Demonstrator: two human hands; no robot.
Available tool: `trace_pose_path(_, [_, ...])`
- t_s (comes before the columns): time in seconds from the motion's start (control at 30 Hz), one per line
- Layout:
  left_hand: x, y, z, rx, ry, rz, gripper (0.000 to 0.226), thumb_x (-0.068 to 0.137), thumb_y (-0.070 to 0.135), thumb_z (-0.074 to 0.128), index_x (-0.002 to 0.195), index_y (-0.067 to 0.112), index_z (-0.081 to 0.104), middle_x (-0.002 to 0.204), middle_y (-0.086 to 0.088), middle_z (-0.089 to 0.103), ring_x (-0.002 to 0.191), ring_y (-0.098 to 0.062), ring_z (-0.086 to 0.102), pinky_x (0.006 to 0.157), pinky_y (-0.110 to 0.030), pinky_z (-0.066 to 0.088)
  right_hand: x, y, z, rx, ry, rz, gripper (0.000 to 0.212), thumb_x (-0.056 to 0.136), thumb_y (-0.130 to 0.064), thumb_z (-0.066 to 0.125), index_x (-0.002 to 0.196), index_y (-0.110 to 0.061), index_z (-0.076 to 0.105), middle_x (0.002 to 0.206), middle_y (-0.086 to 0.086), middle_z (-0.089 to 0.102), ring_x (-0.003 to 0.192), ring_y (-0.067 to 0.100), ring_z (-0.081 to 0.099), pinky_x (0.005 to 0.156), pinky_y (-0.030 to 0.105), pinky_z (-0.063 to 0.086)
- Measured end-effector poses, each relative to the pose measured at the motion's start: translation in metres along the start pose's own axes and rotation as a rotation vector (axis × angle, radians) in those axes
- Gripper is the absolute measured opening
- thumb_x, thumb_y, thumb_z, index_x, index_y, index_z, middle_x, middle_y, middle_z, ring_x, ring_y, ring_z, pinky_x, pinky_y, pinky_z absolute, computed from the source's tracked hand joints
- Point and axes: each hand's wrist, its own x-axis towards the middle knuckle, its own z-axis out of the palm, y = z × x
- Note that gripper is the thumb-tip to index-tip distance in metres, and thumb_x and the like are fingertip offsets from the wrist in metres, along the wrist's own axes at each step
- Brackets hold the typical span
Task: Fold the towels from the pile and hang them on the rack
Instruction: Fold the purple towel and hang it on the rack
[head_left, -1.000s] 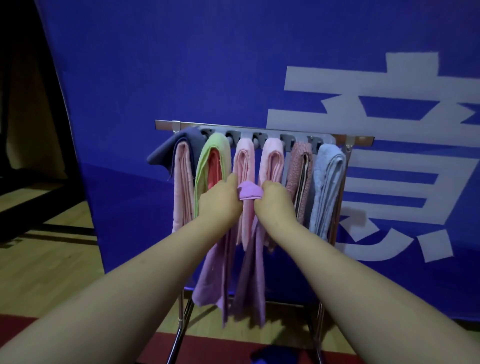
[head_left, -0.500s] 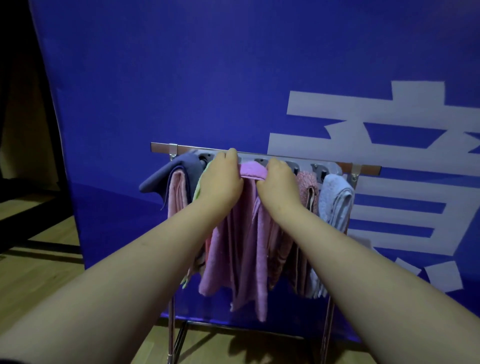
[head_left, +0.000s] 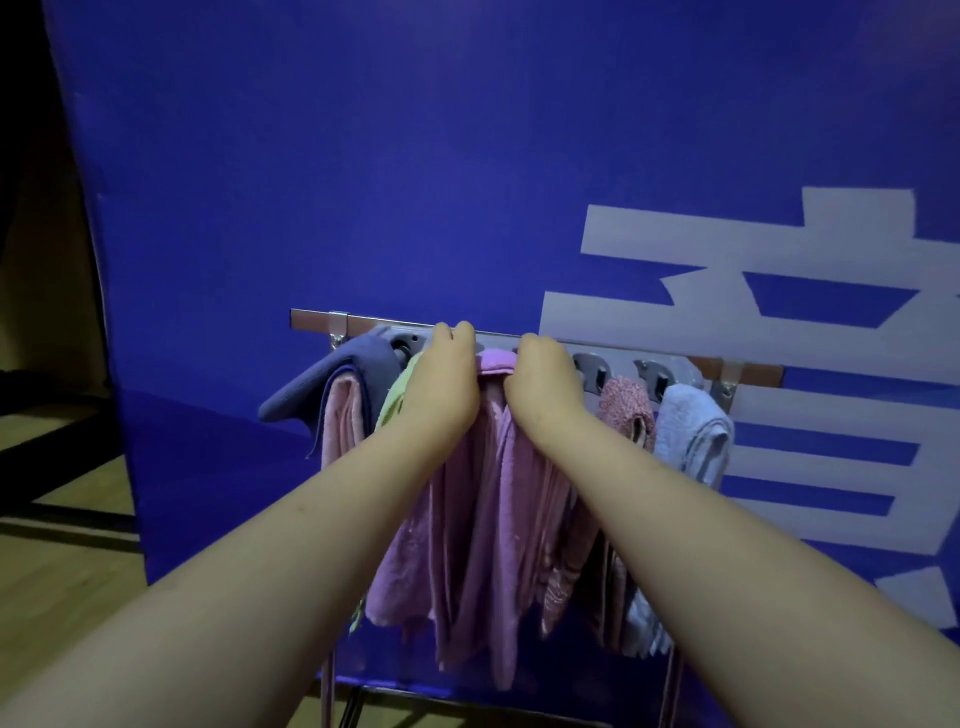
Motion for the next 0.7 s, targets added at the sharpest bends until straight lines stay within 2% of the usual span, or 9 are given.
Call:
trace_pose_path(0.07, [-0.004,0.002,0.003,0.039,-0.027,0.000,0.025,0.086,-0.002,0.049,0.109,0.007,0.047,0.114,-0.014,0.048,0.091,-0.035,0.056,0.060,-0.032,0.025,-0.002,0.003,0.003,-0.042,-0.044,-0.006,0.017,0.084,-0.004,0.051,0.096,-0.012,0.060,0.105,0.011,0.065,0.102,0.035,0.062,0.081,0.039,0.045])
trace_pose_path(0.13, [-0.006,0.005,0.008,0.051,-0.031,-0.001,0.026,0.086,-0.002,0.047,0.112,0.006,0.048,0.115,-0.017,0.051,0.094,-0.036,0.055,0.059,-0.031,0.019,-0.005,0.007,0.007,-0.087,-0.091,-0.007,0.025,0.082,-0.003,0.054,0.105,-0.011,0.060,0.109,0.011,0.064,0.103,0.034,0.063,0.079,0.038,0.046])
trace_pose_path(0.2, [-0.008,0.004,0.014,-0.005,-0.018,-0.009,0.027,0.085,-0.003,0.047,0.111,0.006,0.048,0.107,-0.018,0.055,0.093,-0.036,0.054,0.060,-0.031,0.019,-0.007,0.010,0.011,-0.072,-0.106,0.008,0.030,0.082,-0.003,0.058,0.111,-0.011,0.057,0.112,0.011,0.062,0.102,0.031,0.063,0.075,0.035,0.045])
trace_pose_path(0.27, [-0.010,0.001,0.018,-0.092,0.008,-0.045,0.024,0.084,-0.002,0.048,0.107,0.006,0.049,0.092,-0.013,0.055,0.081,-0.031,0.052,0.056,-0.029,0.017,-0.008,0.011,0.012,-0.096,-0.097,0.011,0.032,0.079,-0.002,0.061,0.110,-0.011,0.056,0.111,0.009,0.062,0.101,0.028,0.063,0.071,0.030,0.041])
trace_pose_path(0.33, [-0.013,-0.002,0.023,-0.185,0.035,-0.100,0.017,0.084,-0.001,0.049,0.099,0.007,0.048,0.083,-0.007,0.052,0.071,-0.025,0.047,0.055,-0.030,0.017,-0.010,0.012,0.012,-0.123,-0.086,0.035,0.034,0.077,-0.001,0.063,0.108,-0.012,0.056,0.113,0.007,0.060,0.103,0.026,0.061,0.071,0.029,0.042])
trace_pose_path(0.4, [-0.017,-0.009,0.029,-0.241,0.016,-0.105,0.015,0.084,0.000,0.048,0.098,0.006,0.048,0.086,-0.013,0.058,0.075,-0.032,0.054,0.057,-0.030,0.021,-0.013,0.013,0.015,-0.073,-0.063,0.040,0.030,0.085,-0.004,0.055,0.115,-0.010,0.053,0.121,0.010,0.057,0.108,0.029,0.058,0.075,0.032,0.044])
trace_pose_path(0.53, [-0.025,-0.020,0.041,-0.143,-0.051,-0.109,0.035,0.088,0.000,0.043,0.122,0.006,0.047,0.100,-0.020,0.066,0.089,-0.037,0.062,0.064,-0.036,0.038,-0.022,0.013,0.016,-0.114,0.016,-0.005,0.037,0.091,-0.006,0.047,0.128,-0.009,0.046,0.128,0.008,0.056,0.118,0.026,0.052,0.071,0.030,0.036])
trace_pose_path(0.63, [-0.029,-0.019,0.045,-0.083,-0.011,-0.122,0.028,0.091,0.002,0.040,0.119,0.006,0.044,0.096,-0.018,0.065,0.085,-0.036,0.061,0.061,-0.038,0.036,-0.025,0.014,0.015,-0.164,0.017,-0.049,0.036,0.090,-0.004,0.046,0.126,-0.008,0.045,0.126,0.008,0.056,0.117,0.026,0.052,0.069,0.029,0.030])
trace_pose_path(0.7, [-0.032,-0.021,0.049,-0.140,0.020,-0.149,0.017,0.094,0.007,0.038,0.110,0.011,0.042,0.090,-0.011,0.062,0.078,-0.030,0.057,0.060,-0.036,0.032,-0.027,0.015,0.014,-0.162,0.010,-0.059,0.036,0.090,-0.003,0.046,0.125,-0.009,0.045,0.127,0.008,0.054,0.117,0.026,0.052,0.069,0.030,0.030])
